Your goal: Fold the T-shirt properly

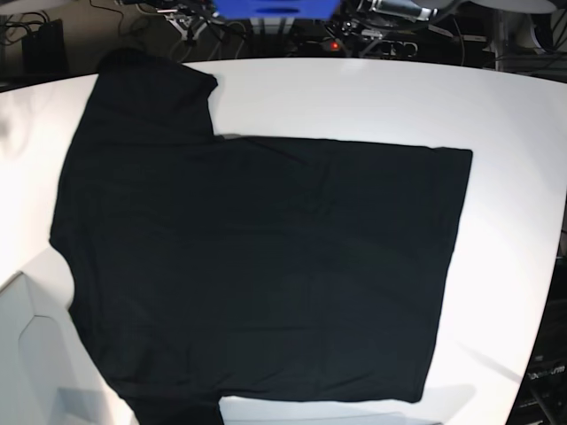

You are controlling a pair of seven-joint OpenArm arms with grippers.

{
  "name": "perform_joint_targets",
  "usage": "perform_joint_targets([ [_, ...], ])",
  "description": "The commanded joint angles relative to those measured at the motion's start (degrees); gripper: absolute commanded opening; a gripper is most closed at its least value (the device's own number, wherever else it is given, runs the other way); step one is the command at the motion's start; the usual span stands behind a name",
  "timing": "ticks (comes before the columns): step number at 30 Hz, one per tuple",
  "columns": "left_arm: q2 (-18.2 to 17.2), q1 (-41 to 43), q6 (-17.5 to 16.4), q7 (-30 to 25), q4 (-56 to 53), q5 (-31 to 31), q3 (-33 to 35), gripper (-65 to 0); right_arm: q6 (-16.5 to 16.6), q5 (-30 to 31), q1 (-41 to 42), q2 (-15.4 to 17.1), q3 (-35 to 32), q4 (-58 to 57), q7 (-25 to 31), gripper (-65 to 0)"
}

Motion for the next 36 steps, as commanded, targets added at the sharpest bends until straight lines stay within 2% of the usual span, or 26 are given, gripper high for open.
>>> perform_joint_targets([
  [1,0.03,0.17,0.34,0.08,0.14,0.08,-0.05,-65.0,1.37,0.19,-0.82,0.49,-0.14,-0.1,-0.19,-65.0],
  [15,0.03,2.19,0.25,0.08,0.14,0.16,0.21,-65.0,1.28,0.19,-1.7,1.29,0.03,0.08,-0.27,-65.0],
  [20,0.03,2.98,0.25,-0.19,0.23,0.08,0.12,-65.0,1.28,0.19,-5.92,1.29,-0.06,7.99,-0.71,-65.0],
  [28,-0.5,6.24,0.25,0.43,7.7,0.08,0.21,-65.0,1.28,0.19,-7.85,1.11,0.03,15.64,-9.5,-65.0],
  [32,-0.5,6.59,0.25,4.74,8.93,0.08,0.21,-65.0,1.28,0.19,-7.85,1.11,-0.06,15.9,-9.94,-65.0],
  [36,-0.5,7.73,0.25,6.14,12.1,0.08,0.21,-65.0,1.28,0.19,-7.85,1.11,-0.06,15.9,-9.86,-65.0],
])
